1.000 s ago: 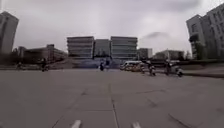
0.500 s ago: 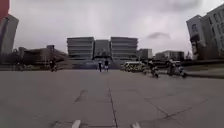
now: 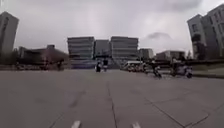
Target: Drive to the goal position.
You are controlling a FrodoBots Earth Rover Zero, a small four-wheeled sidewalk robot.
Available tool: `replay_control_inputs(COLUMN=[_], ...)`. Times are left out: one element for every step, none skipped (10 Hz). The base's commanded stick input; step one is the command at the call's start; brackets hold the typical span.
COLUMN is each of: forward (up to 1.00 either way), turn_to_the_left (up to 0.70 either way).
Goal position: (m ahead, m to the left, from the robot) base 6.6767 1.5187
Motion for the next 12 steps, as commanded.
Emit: replay_control_inputs(forward=[0.70, 0.70, 0.70, 0.70, 0.70, 0.70, 0.70, 0.70, 0.70, 0.70, 0.70, 0.70], turn_to_the_left=[0.00, 0.00, 0.00, 0.00, 0.00, 0.00, 0.00, 0.00, 0.00, 0.00, 0.00, 0.00])
